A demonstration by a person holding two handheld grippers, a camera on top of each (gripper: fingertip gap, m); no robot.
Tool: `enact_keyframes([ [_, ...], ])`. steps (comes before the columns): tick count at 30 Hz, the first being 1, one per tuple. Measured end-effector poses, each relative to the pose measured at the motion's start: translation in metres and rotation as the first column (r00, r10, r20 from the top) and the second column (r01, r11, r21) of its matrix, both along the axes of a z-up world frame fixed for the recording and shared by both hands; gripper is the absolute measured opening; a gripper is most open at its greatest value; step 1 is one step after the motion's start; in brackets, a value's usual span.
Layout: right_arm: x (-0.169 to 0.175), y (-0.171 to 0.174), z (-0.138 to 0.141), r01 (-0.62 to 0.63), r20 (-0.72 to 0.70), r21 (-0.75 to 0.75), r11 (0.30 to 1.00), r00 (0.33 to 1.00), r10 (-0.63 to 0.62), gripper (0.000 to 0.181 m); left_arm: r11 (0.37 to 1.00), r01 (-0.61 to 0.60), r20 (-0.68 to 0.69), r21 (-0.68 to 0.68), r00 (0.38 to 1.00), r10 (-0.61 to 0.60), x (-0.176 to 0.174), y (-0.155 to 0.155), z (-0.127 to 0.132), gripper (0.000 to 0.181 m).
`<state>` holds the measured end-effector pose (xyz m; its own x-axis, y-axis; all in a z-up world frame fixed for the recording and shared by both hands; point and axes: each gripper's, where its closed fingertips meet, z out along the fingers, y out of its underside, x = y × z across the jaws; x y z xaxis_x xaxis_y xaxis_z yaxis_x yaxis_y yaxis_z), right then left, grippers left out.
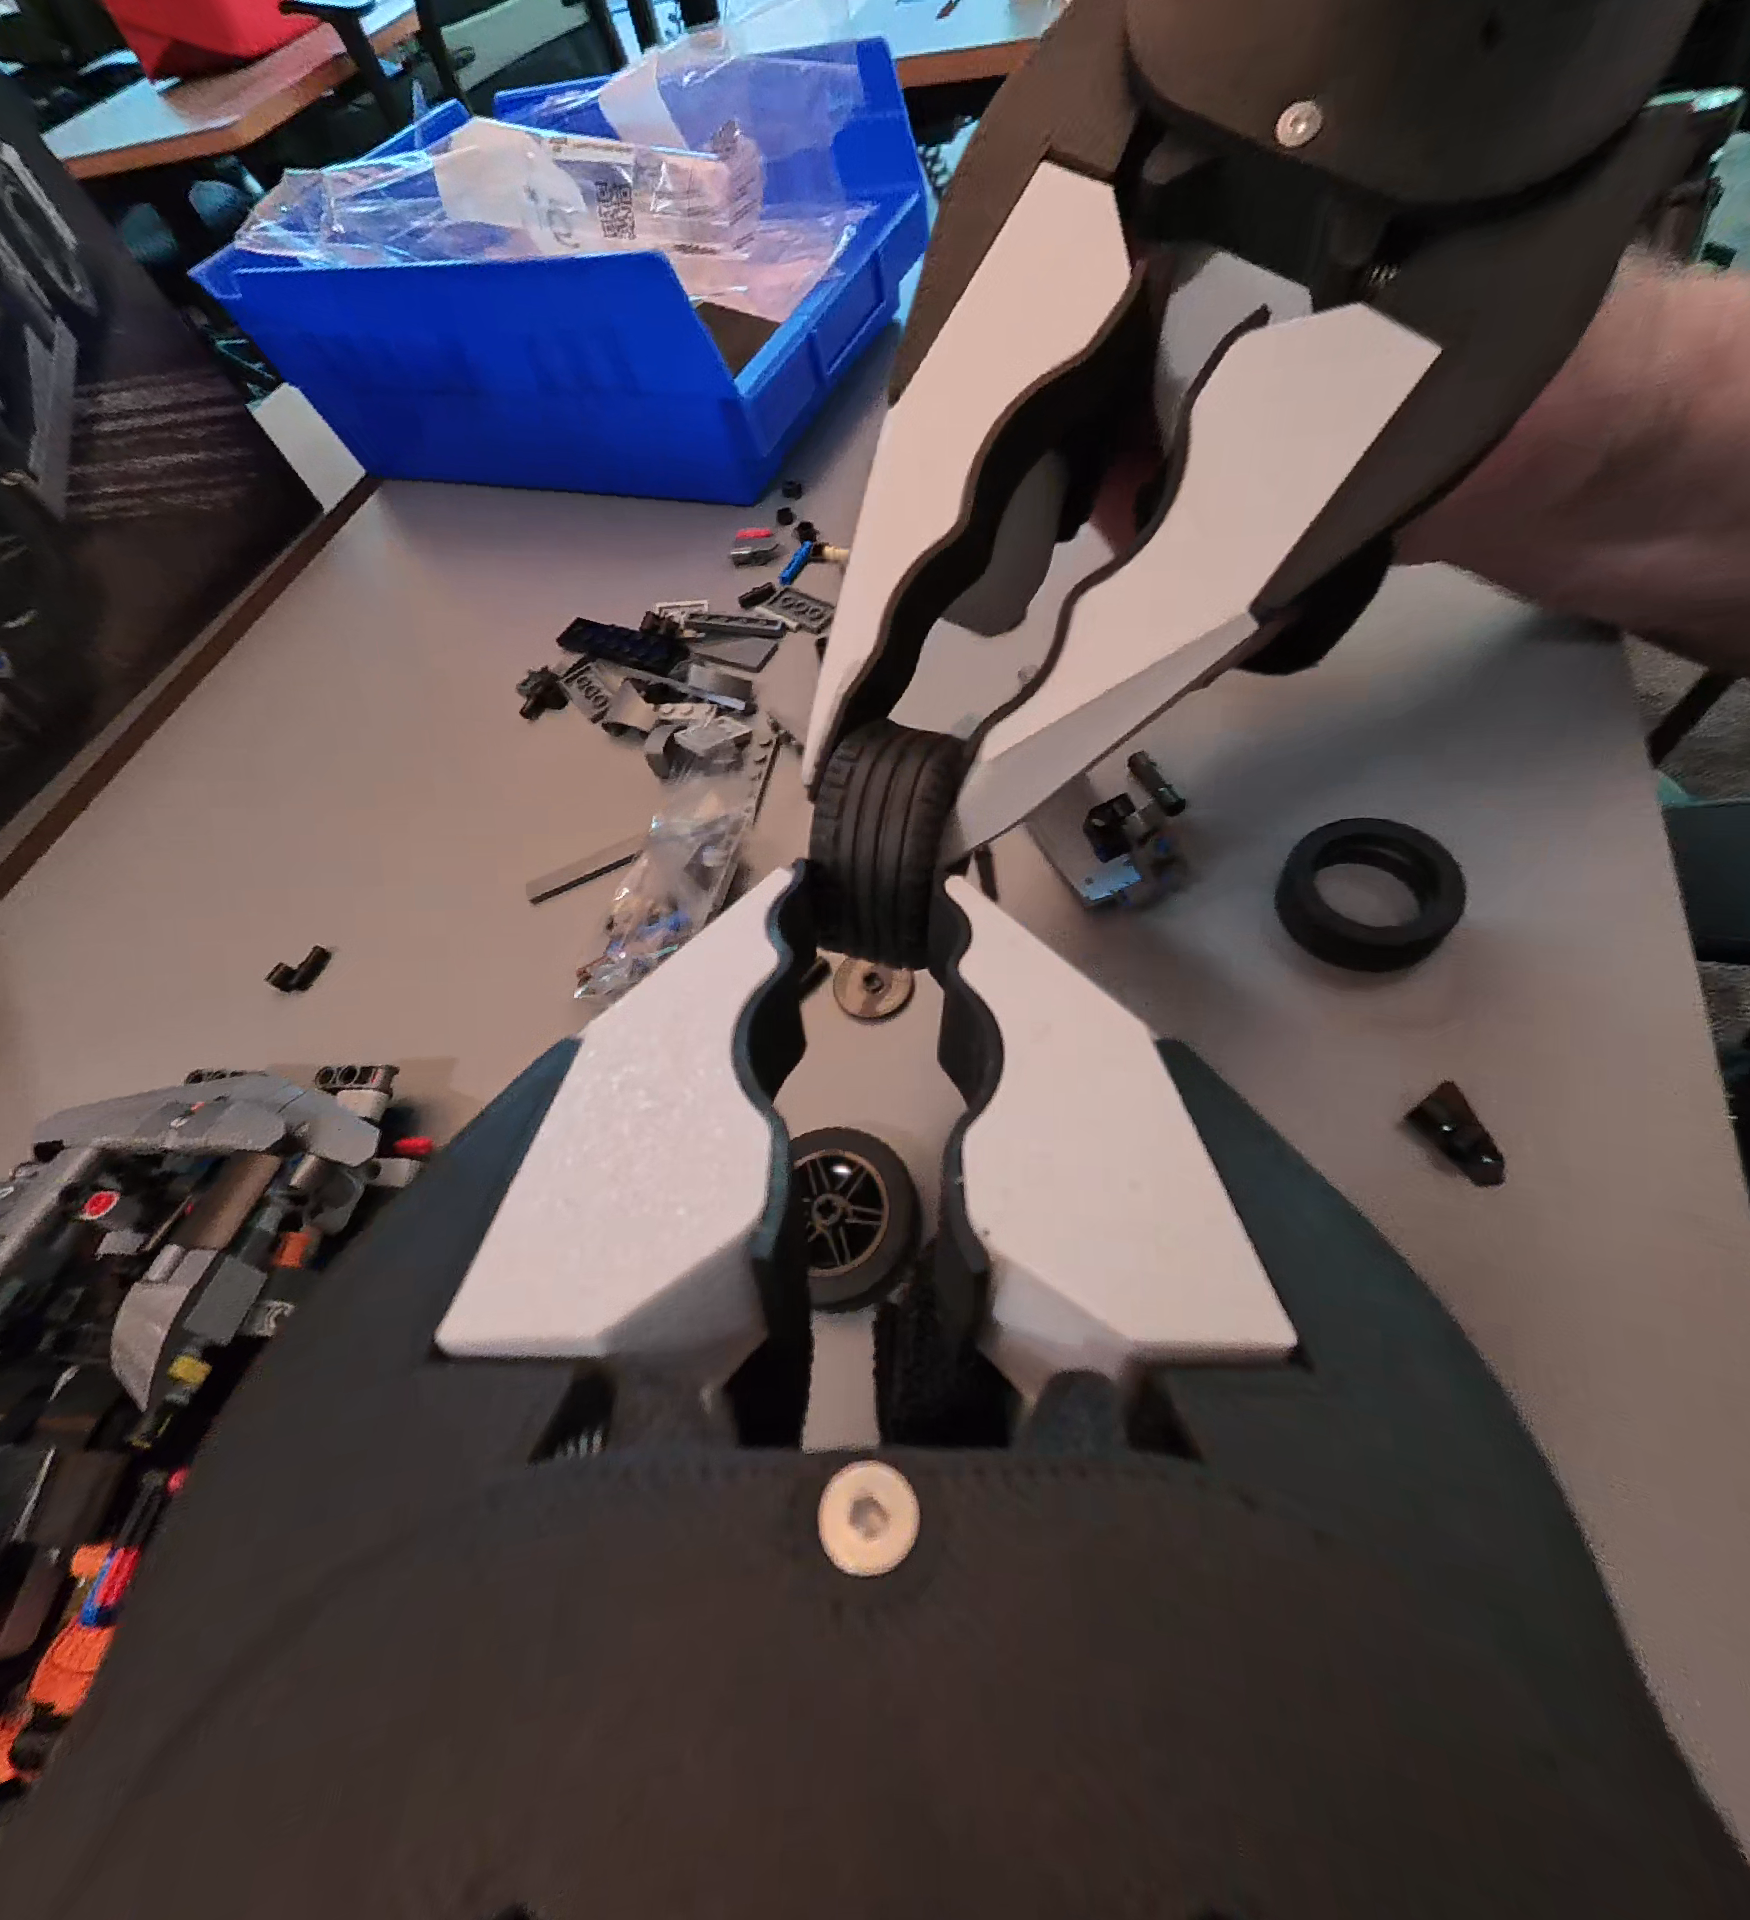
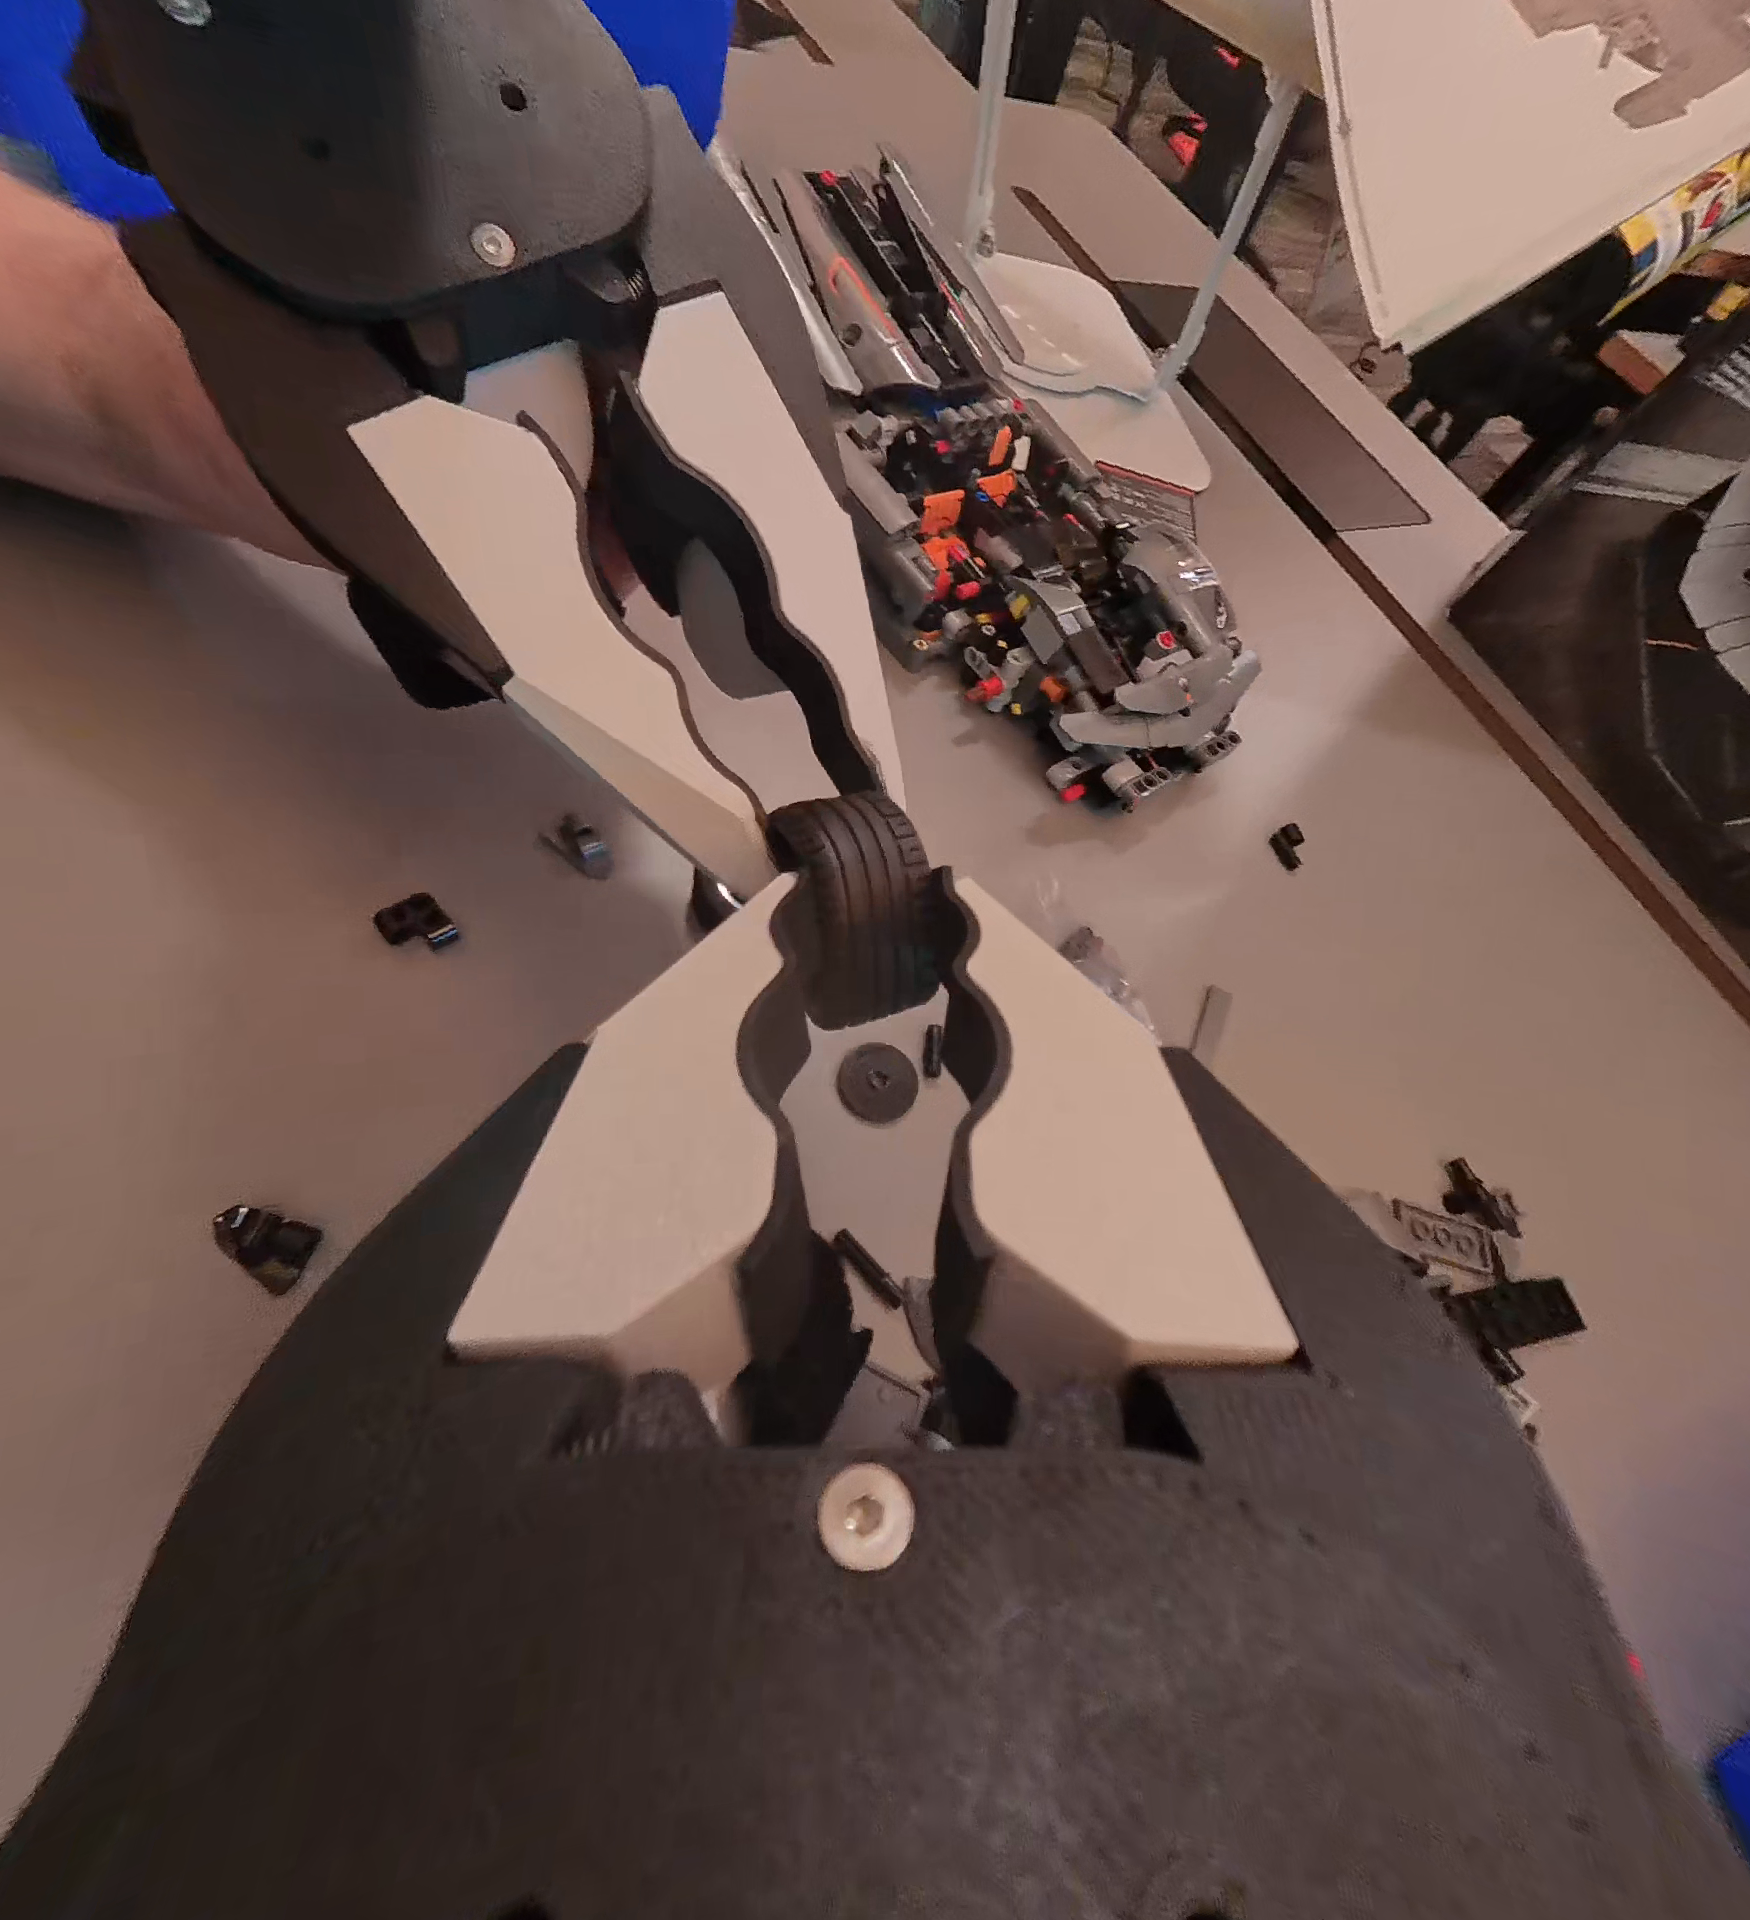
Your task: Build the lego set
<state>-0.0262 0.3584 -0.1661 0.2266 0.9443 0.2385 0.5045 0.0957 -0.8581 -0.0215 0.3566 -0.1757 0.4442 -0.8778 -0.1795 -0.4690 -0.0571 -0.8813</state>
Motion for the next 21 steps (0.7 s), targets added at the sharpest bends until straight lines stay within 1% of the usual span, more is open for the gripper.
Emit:
enact_keyframes([
  [5, -0.003, 0.009, -0.007, 0.058, 0.062, 0.086, 0.995, 0.996, -0.064, 0.018, 0.999, -0.034, -0.035, -0.002, 0.999, 0.034, -0.003, 0.008, -0.008, 0.019],
  [8, -0.004, 0.014, -0.008, 0.080, 0.077, 0.102, 0.991, 0.993, -0.088, 0.018, 0.998, -0.060, -0.064, 0.019, 0.996, 0.061, -0.004, 0.013, -0.009, 0.019],
  [14, -0.003, 0.021, -0.008, 0.129, 0.089, 0.132, 0.983, 0.986, -0.141, 0.017, 0.994, -0.105, -0.077, 0.028, 0.991, 0.107, -0.003, 0.020, -0.010, 0.019],
  [17, -0.002, 0.024, -0.008, 0.153, 0.091, 0.146, 0.977, 0.982, -0.167, 0.017, 0.990, -0.129, -0.106, 0.058, 0.985, 0.134, -0.003, 0.023, -0.009, 0.018],
  [21, 0.000, 0.029, -0.007, 0.189, 0.094, 0.165, 0.968, 0.974, -0.206, 0.016, 0.984, -0.167, -0.109, 0.064, 0.979, 0.173, -0.001, 0.028, -0.009, 0.018],
])
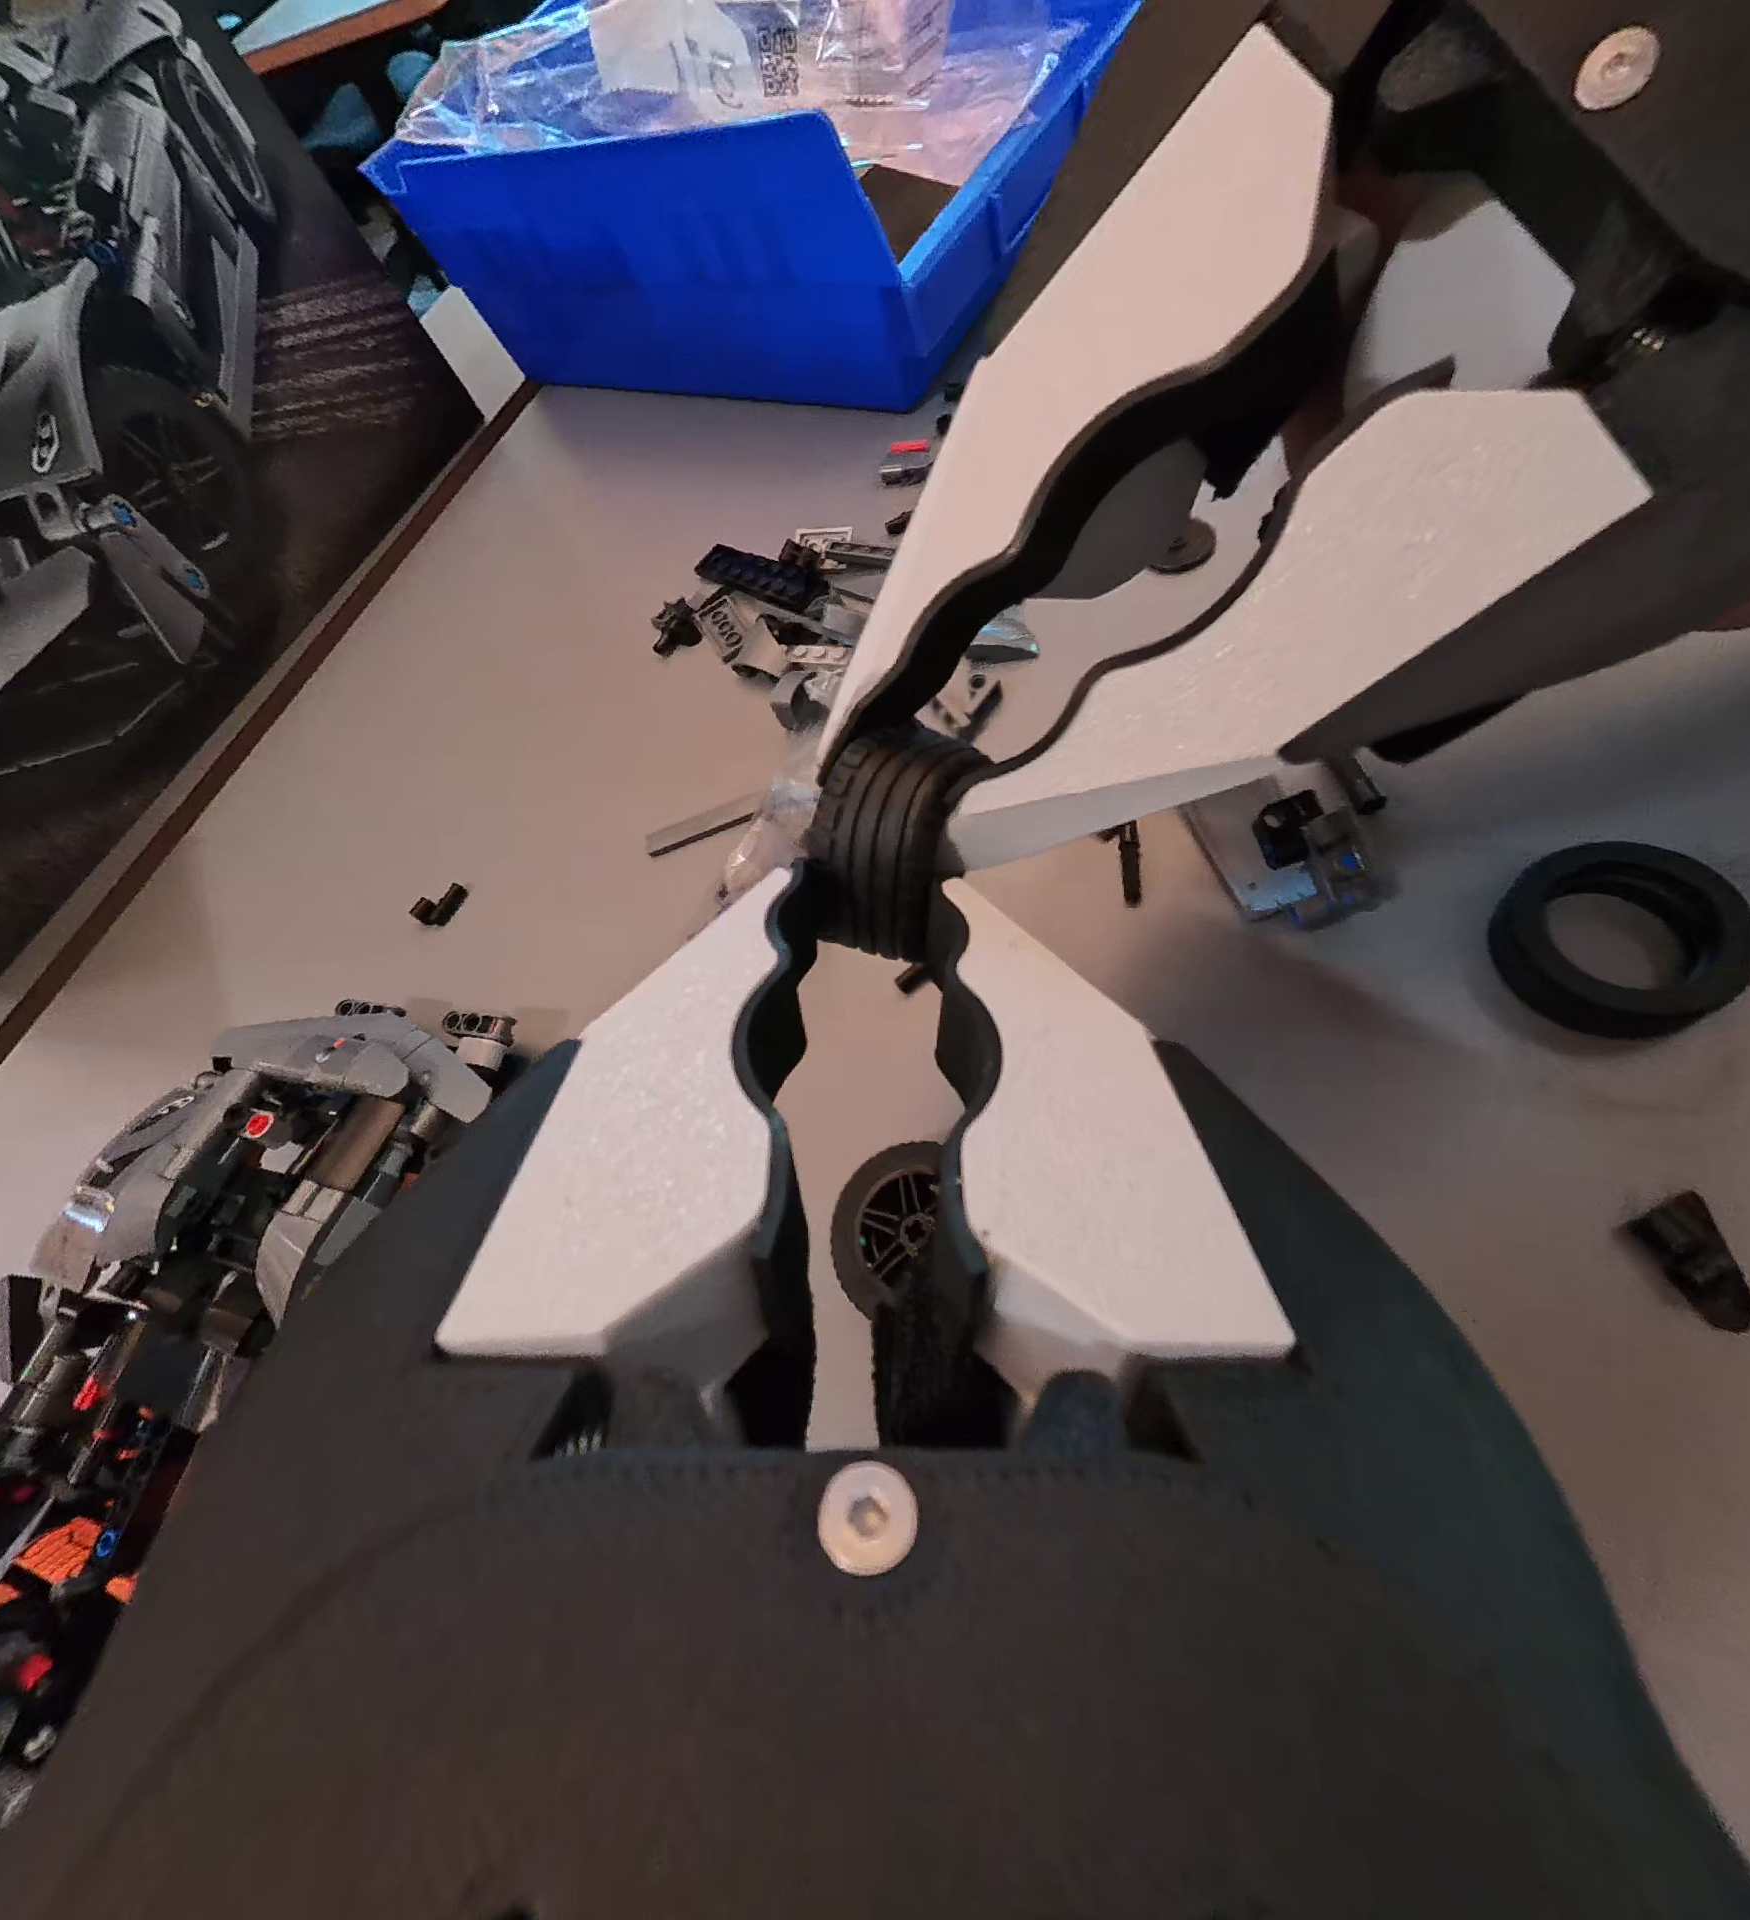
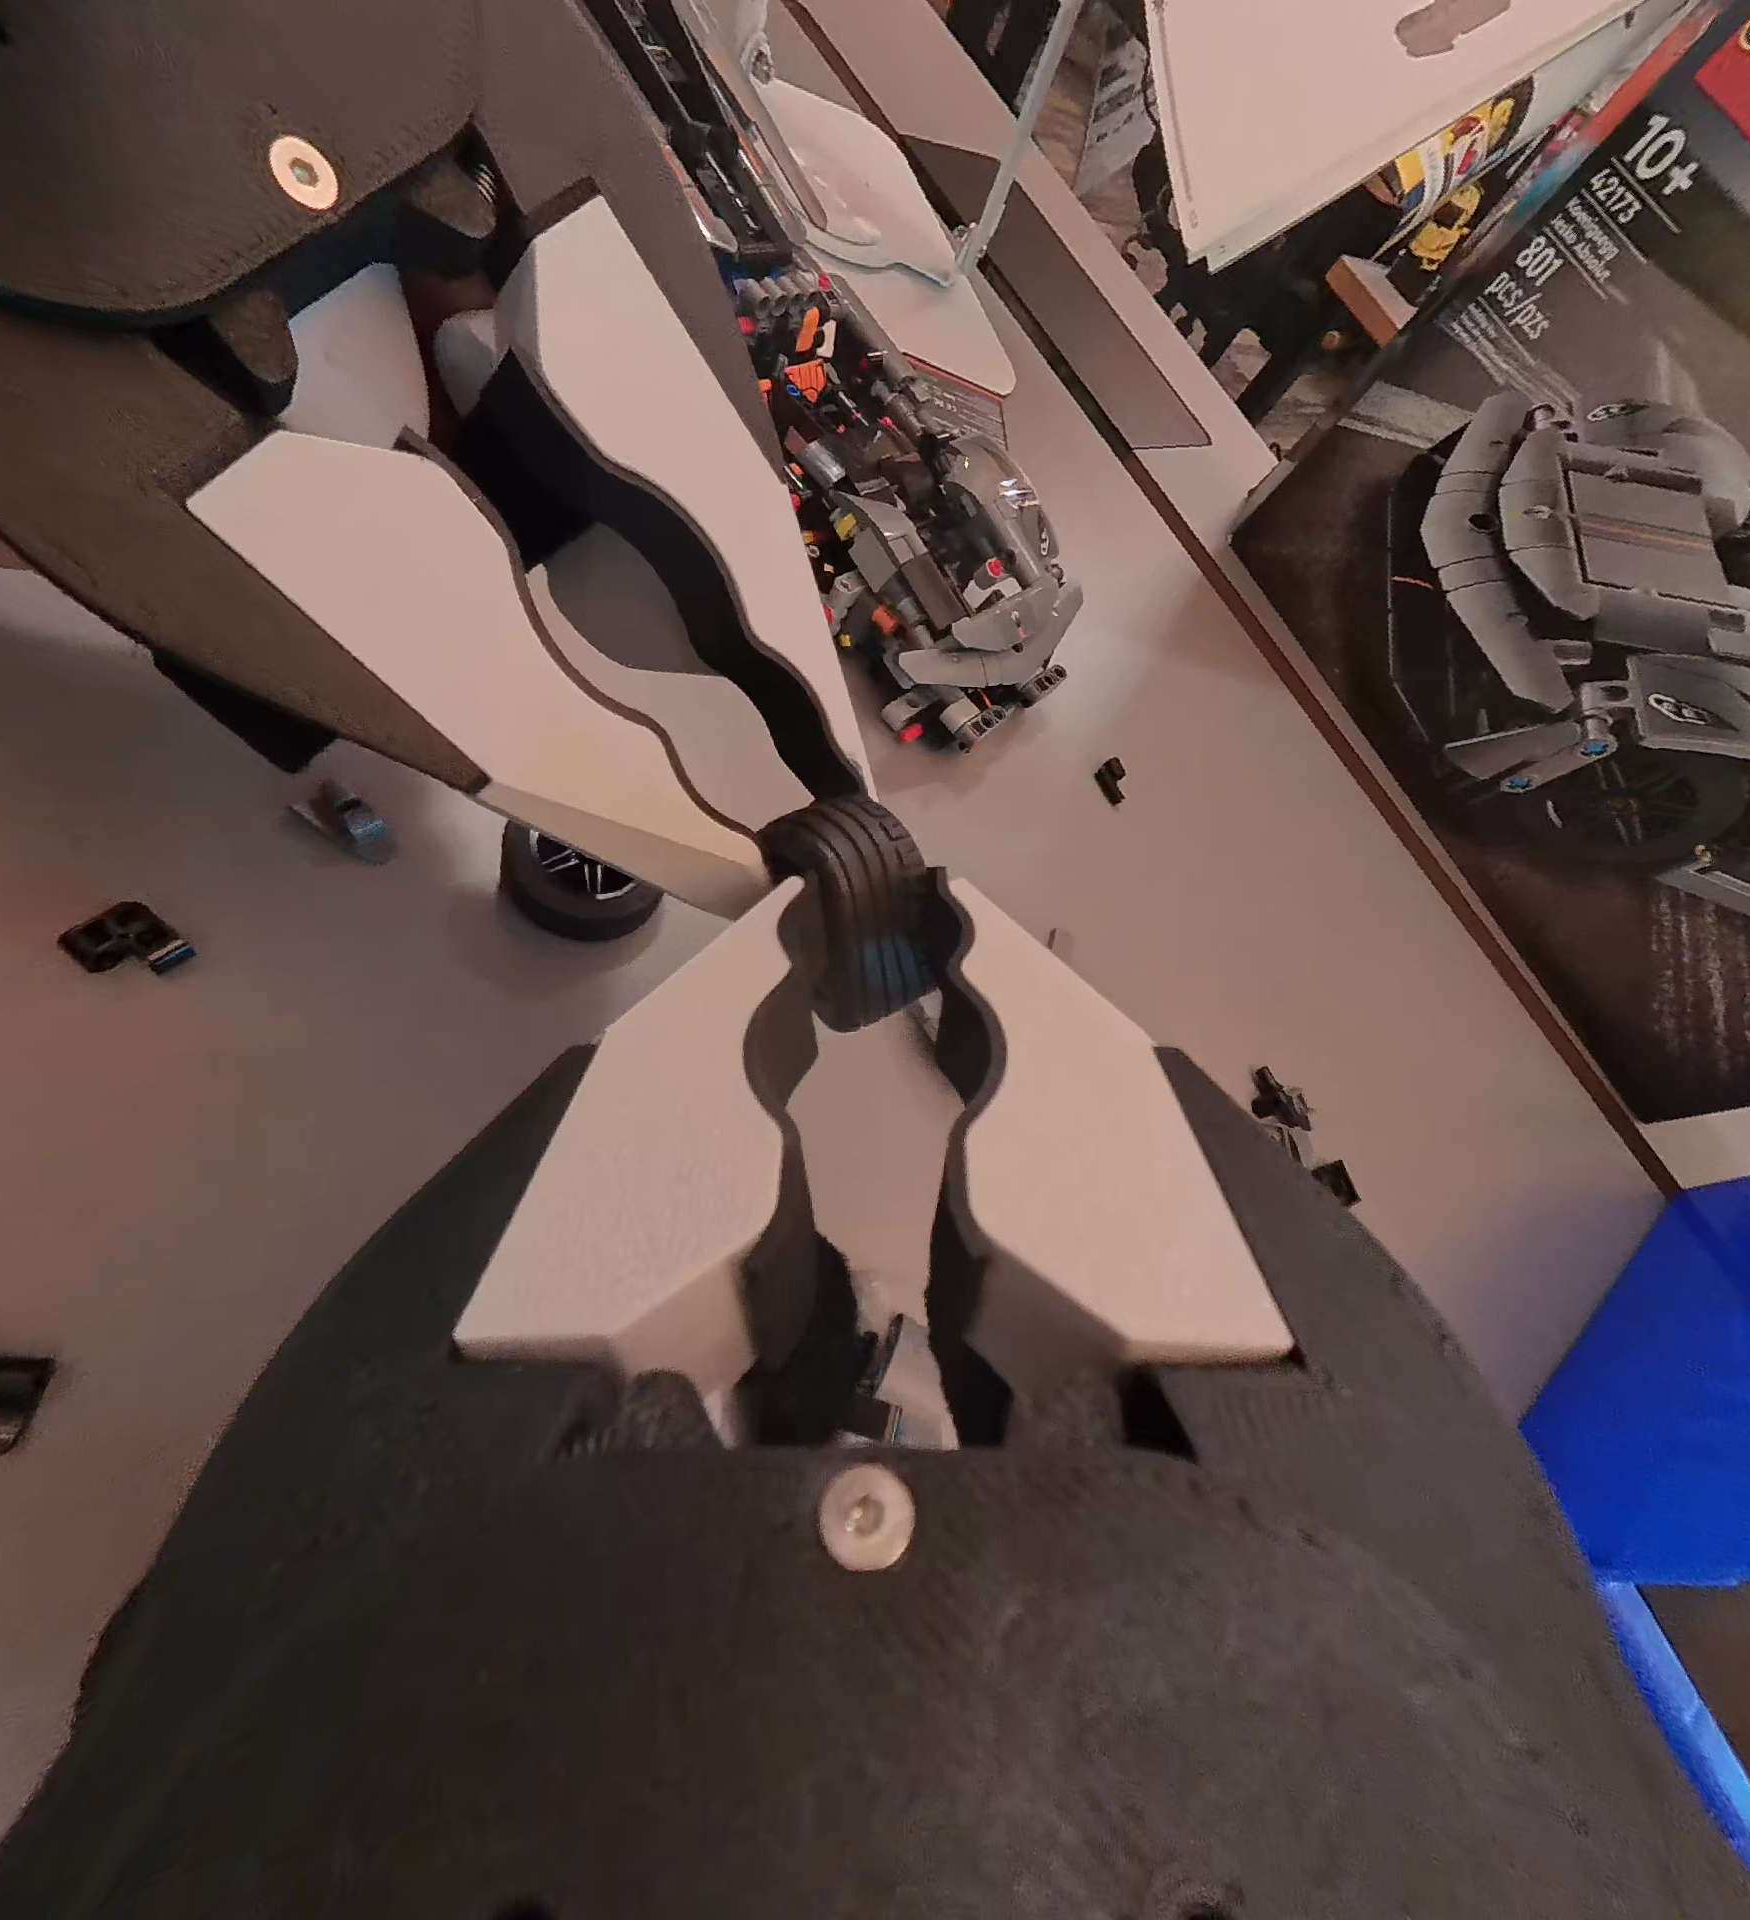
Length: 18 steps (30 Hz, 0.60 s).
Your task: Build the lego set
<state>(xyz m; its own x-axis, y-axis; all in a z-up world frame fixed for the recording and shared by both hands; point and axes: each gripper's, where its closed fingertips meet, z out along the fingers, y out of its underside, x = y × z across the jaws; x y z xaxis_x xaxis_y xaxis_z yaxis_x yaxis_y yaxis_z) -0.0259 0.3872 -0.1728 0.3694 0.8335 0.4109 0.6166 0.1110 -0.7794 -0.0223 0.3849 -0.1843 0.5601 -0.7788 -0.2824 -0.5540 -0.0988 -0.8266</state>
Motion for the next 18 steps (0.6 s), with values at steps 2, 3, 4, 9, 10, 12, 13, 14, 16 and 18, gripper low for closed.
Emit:
enact_keyframes([
  [2, 0.001, 0.002, 0.000, 0.006, 0.002, 0.008, 1.000, 1.000, -0.006, 0.016, 1.000, -0.005, -0.013, -0.001, 1.000, 0.005, 0.000, 0.003, 0.000, 0.019],
  [3, 0.001, 0.003, 0.000, 0.011, 0.007, 0.013, 1.000, 1.000, -0.011, 0.016, 1.000, -0.004, -0.009, -0.004, 1.000, 0.004, 0.001, 0.004, 0.000, 0.019],
  [4, 0.002, 0.004, 0.000, 0.013, 0.009, 0.015, 1.000, 1.000, -0.013, 0.016, 1.000, -0.006, -0.001, -0.006, 1.000, 0.006, 0.001, 0.004, 0.000, 0.019],
  [9, 0.002, 0.004, 0.003, 0.025, 0.016, 0.035, 0.999, 1.000, -0.025, 0.016, 1.000, -0.024, -0.017, 0.006, 1.000, 0.024, 0.001, 0.005, 0.002, 0.019],
  [10, 0.002, 0.004, 0.004, 0.024, 0.013, 0.037, 0.999, 1.000, -0.025, 0.016, 1.000, -0.028, -0.017, 0.006, 0.999, 0.028, 0.001, 0.004, 0.003, 0.019],
  [12, 0.002, 0.004, 0.005, 0.027, 0.014, 0.043, 0.999, 1.000, -0.027, 0.016, 0.999, -0.034, -0.024, 0.017, 0.999, 0.034, 0.002, 0.004, 0.004, 0.019],
  [13, 0.003, 0.004, 0.006, 0.027, 0.012, 0.045, 0.999, 1.000, -0.028, 0.016, 0.999, -0.036, -0.028, 0.025, 0.999, 0.037, 0.002, 0.004, 0.005, 0.019],
  [14, 0.003, 0.004, 0.007, 0.027, 0.011, 0.046, 0.999, 1.000, -0.028, 0.016, 0.999, -0.038, -0.028, 0.026, 0.999, 0.039, 0.002, 0.004, 0.006, 0.019],
  [16, 0.003, 0.003, 0.009, 0.027, 0.009, 0.050, 0.998, 1.000, -0.028, 0.016, 0.999, -0.041, -0.024, 0.030, 0.999, 0.041, 0.002, 0.004, 0.007, 0.018],
  [18, 0.002, 0.002, 0.010, 0.028, 0.011, 0.057, 0.998, 1.000, -0.029, 0.016, 0.998, -0.048, -0.029, 0.040, 0.998, 0.049, 0.002, 0.003, 0.009, 0.018],
])
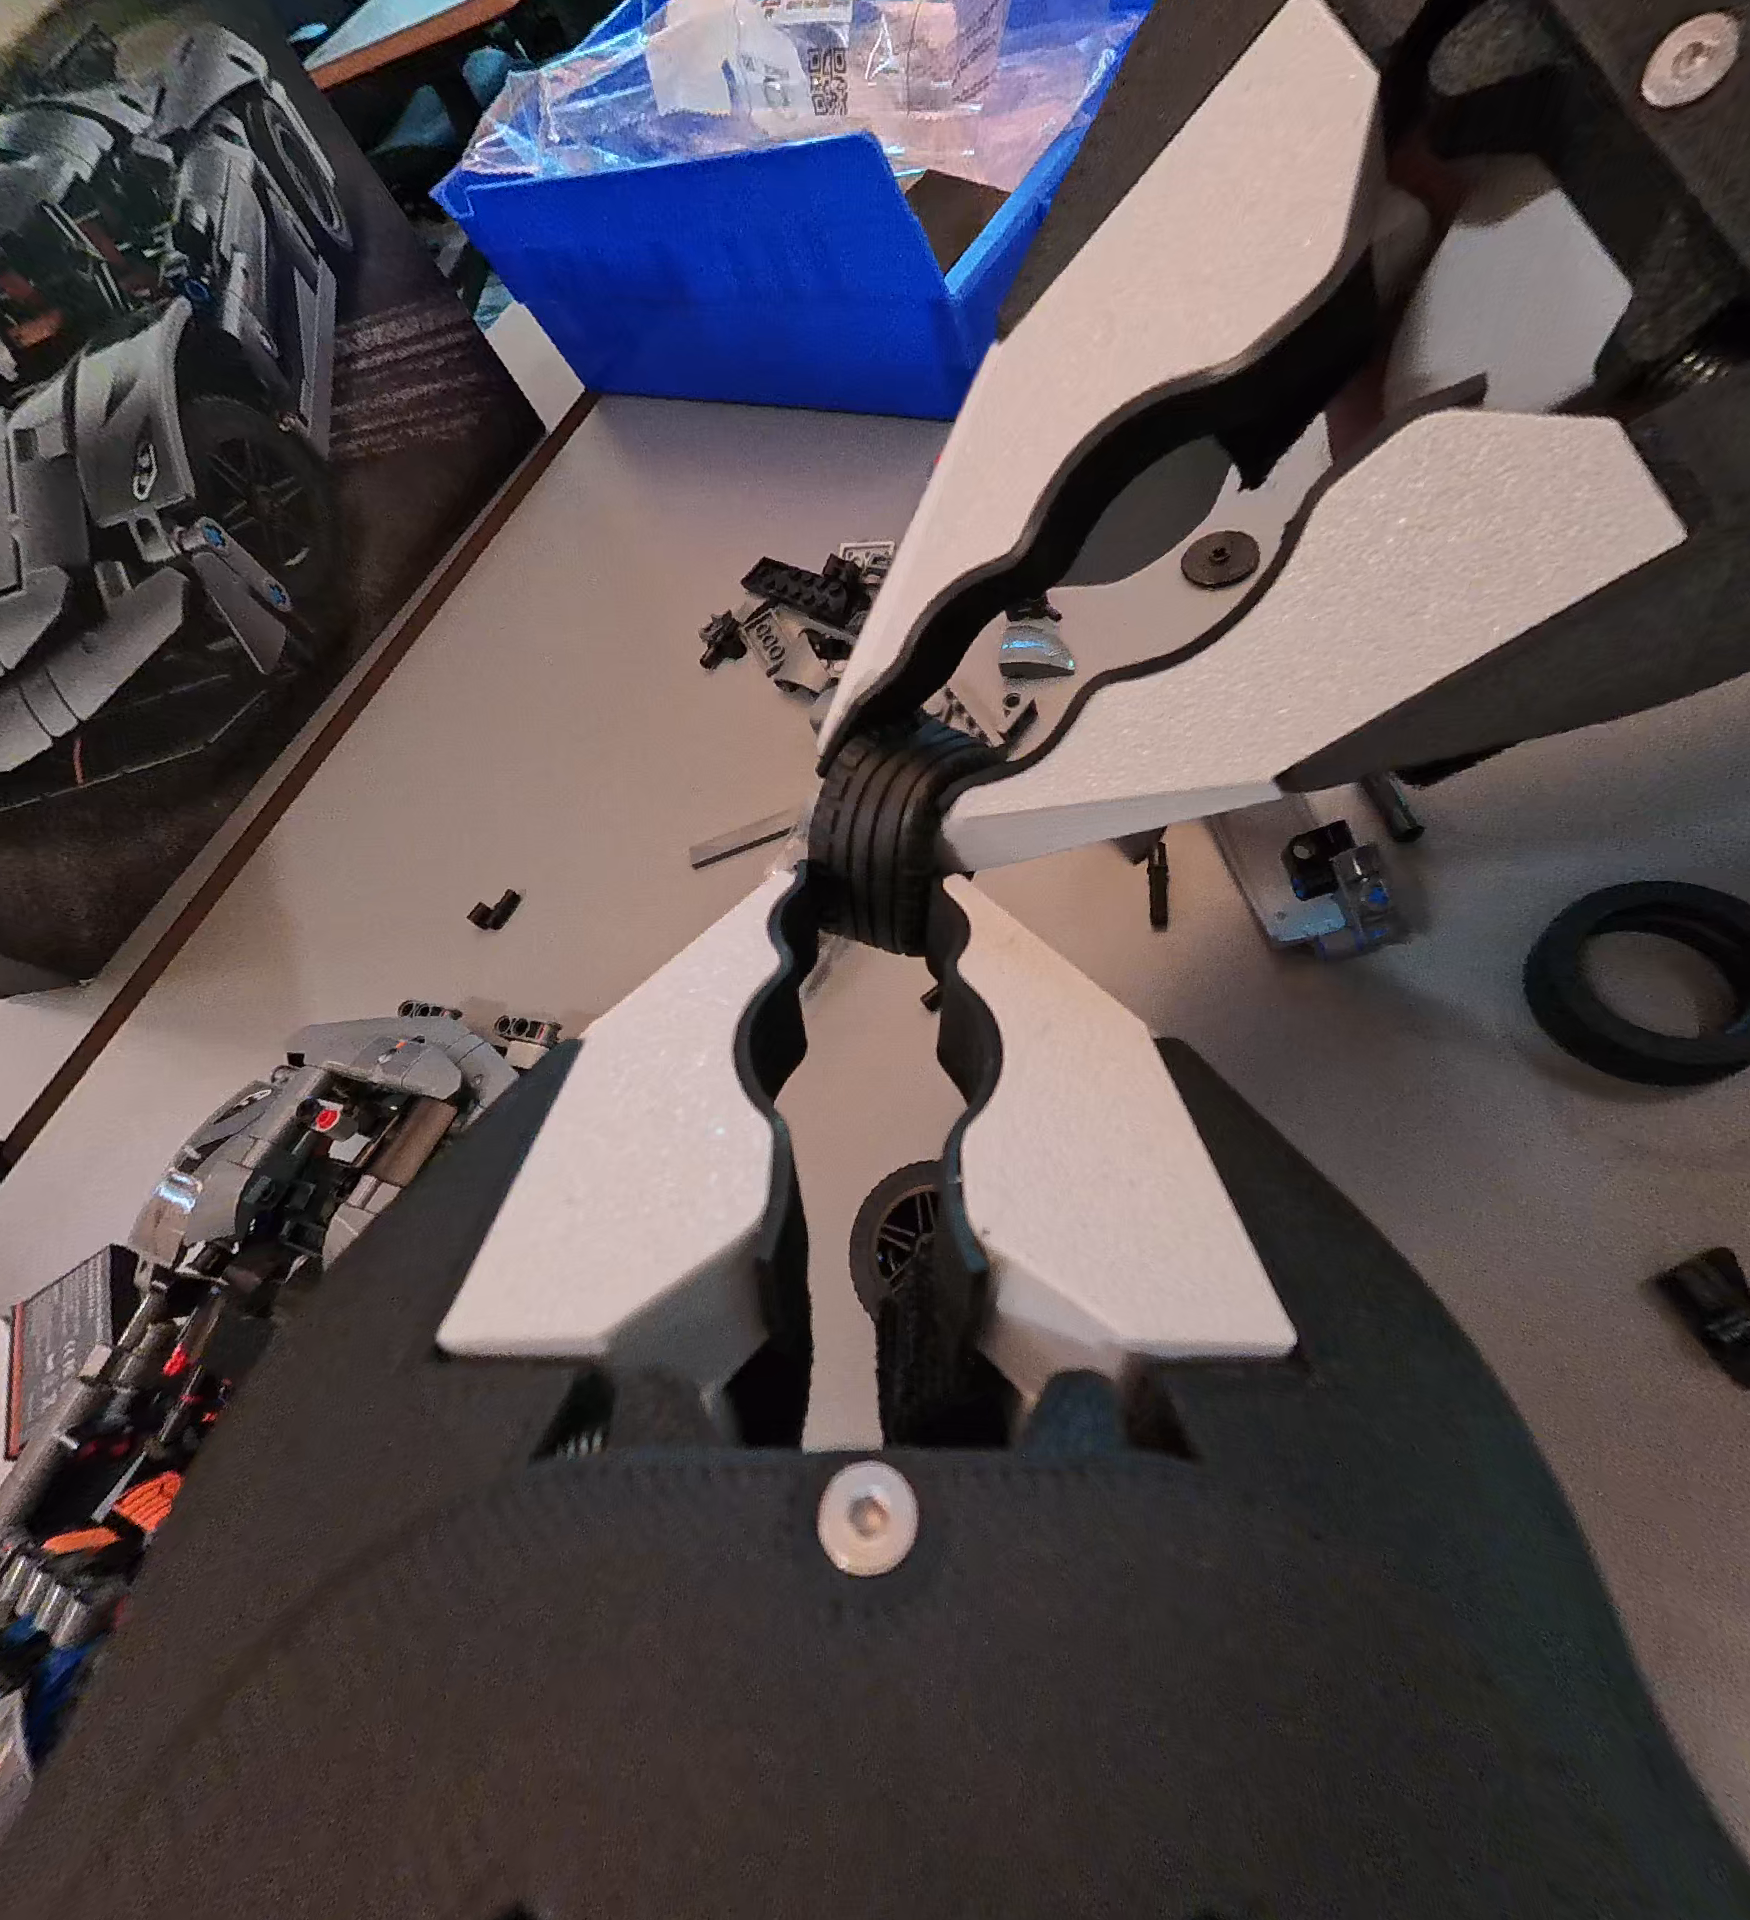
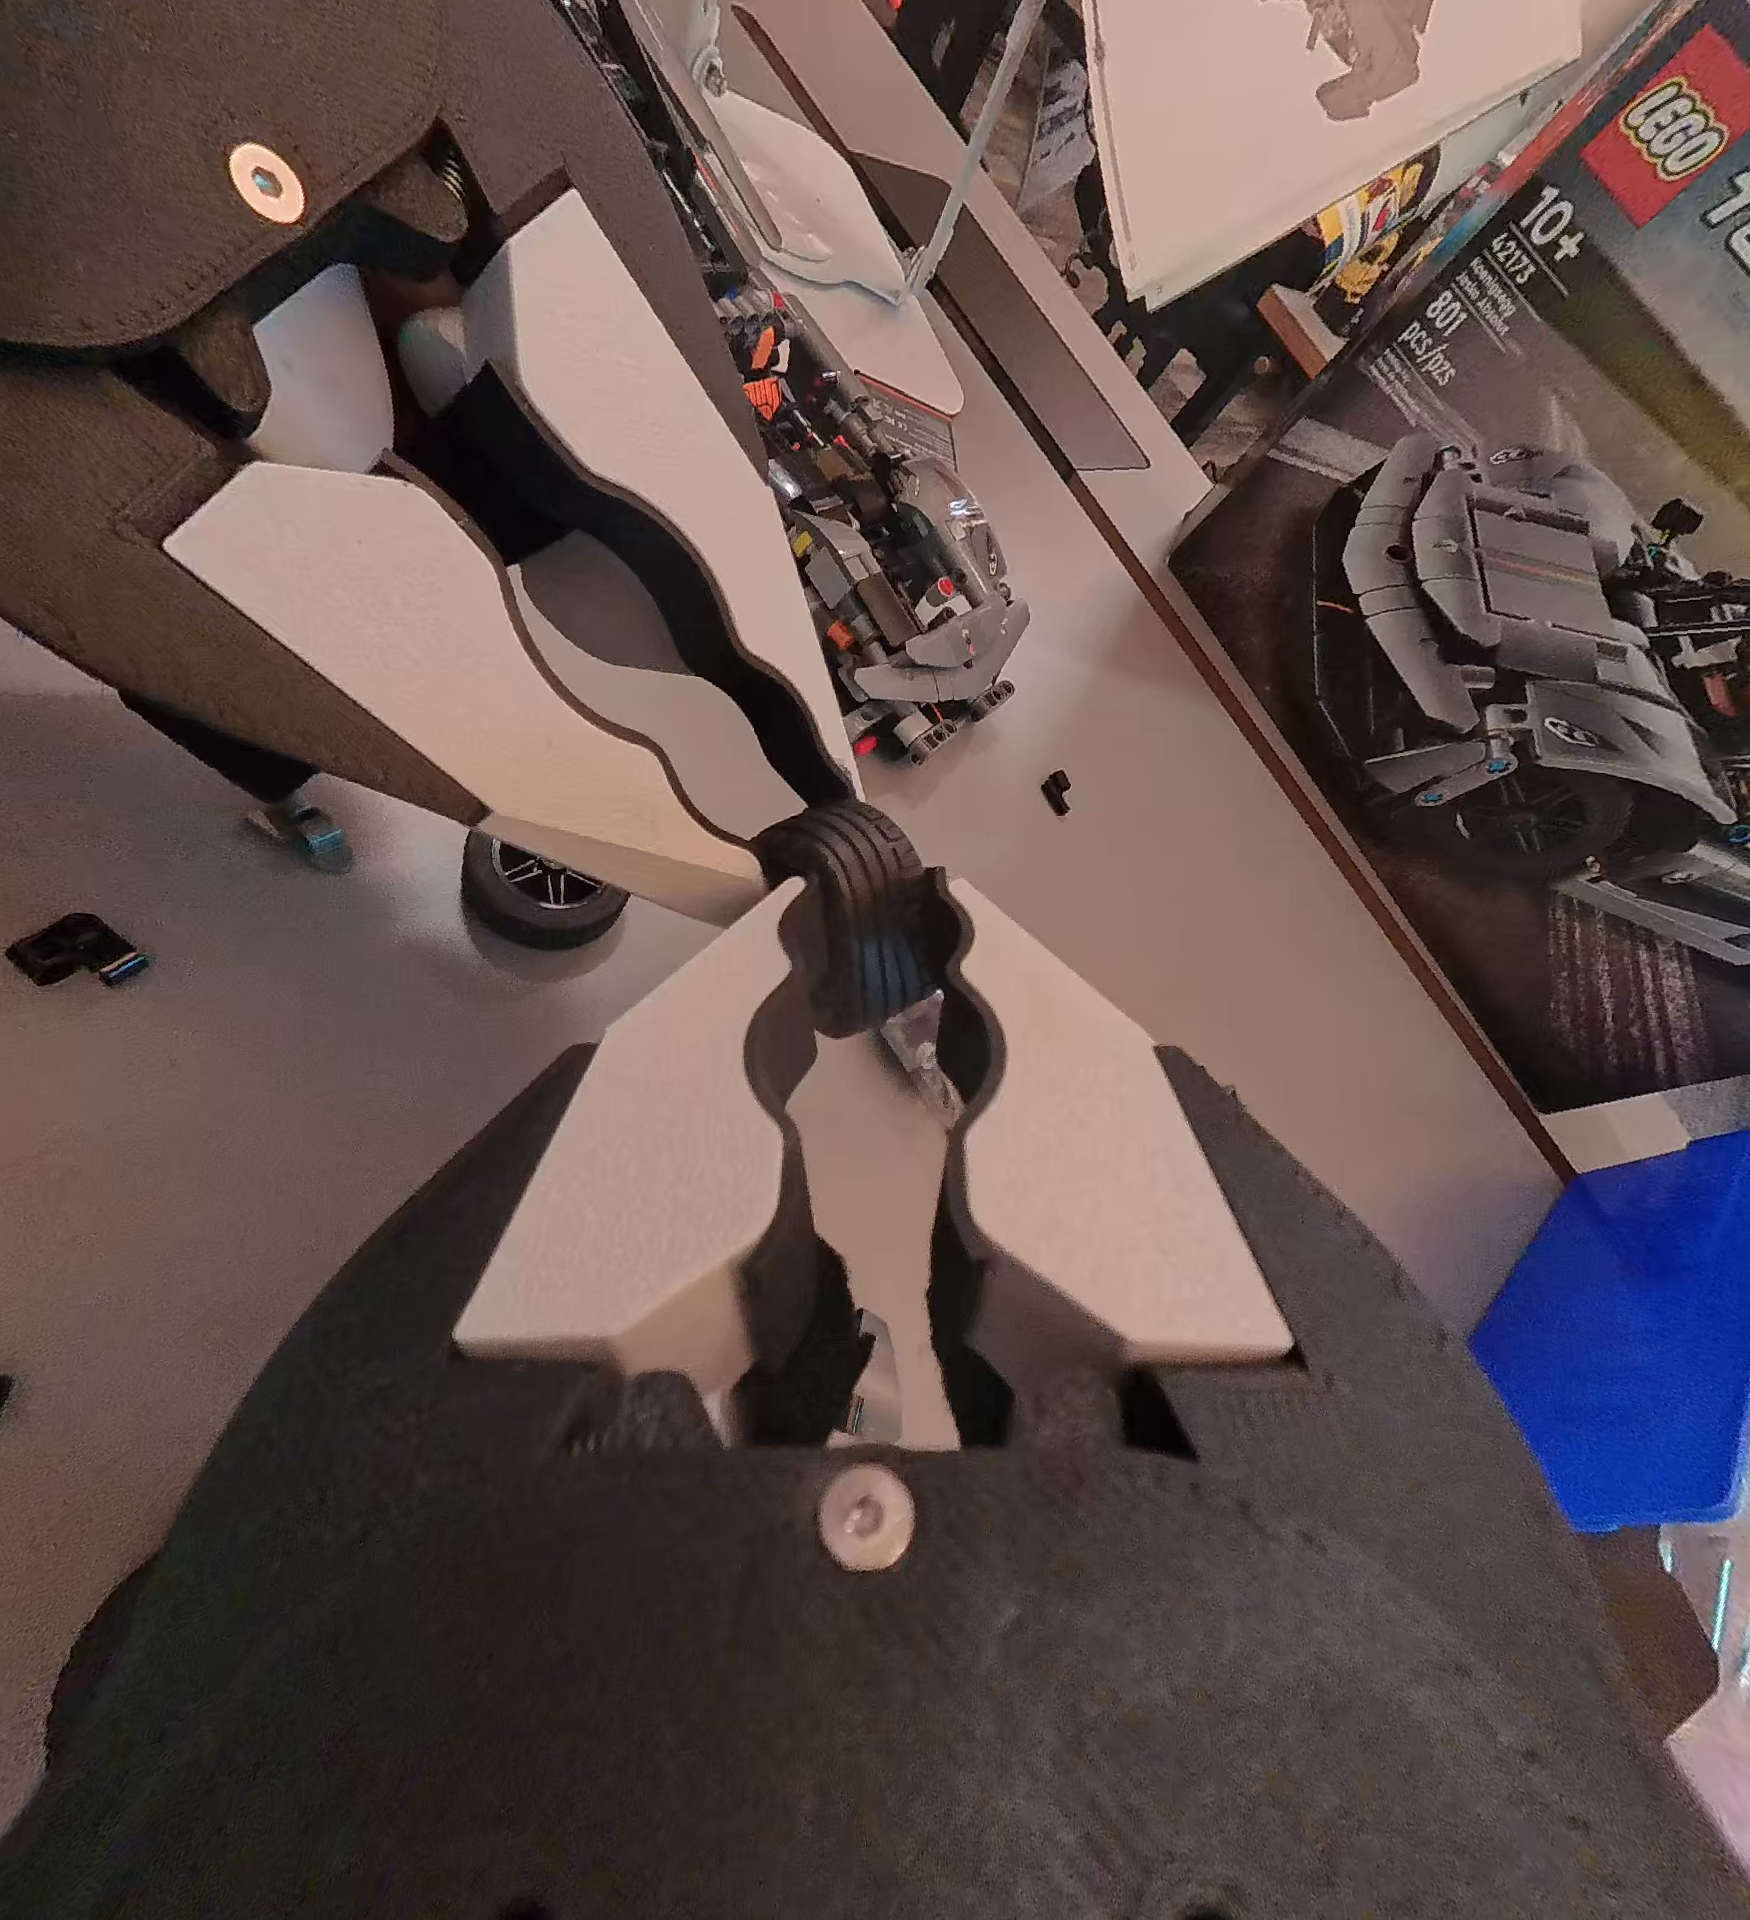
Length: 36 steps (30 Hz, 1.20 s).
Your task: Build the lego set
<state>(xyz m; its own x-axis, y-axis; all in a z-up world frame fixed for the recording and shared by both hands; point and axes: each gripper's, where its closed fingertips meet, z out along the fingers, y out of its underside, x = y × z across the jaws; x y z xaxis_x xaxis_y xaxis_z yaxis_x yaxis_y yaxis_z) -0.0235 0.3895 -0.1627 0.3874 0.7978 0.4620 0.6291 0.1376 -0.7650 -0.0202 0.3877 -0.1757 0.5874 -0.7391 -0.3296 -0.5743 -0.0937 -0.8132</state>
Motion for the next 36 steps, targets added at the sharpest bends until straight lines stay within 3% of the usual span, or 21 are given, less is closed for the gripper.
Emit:
enact_keyframes([
  [16, -0.004, -0.005, 0.010, -0.045, -0.043, -0.032, 0.998, 0.998, 0.044, 0.016, 0.999, 0.008, 0.003, 0.037, 1.000, -0.008, -0.004, -0.004, 0.011, 0.019],
  [36, -0.011, 0.008, 0.004, -0.054, -0.041, -0.066, 0.996, 0.998, 0.052, 0.016, 1.000, -0.006, -0.002, 0.010, 1.000, 0.006, -0.012, 0.008, 0.005, 0.019],
])
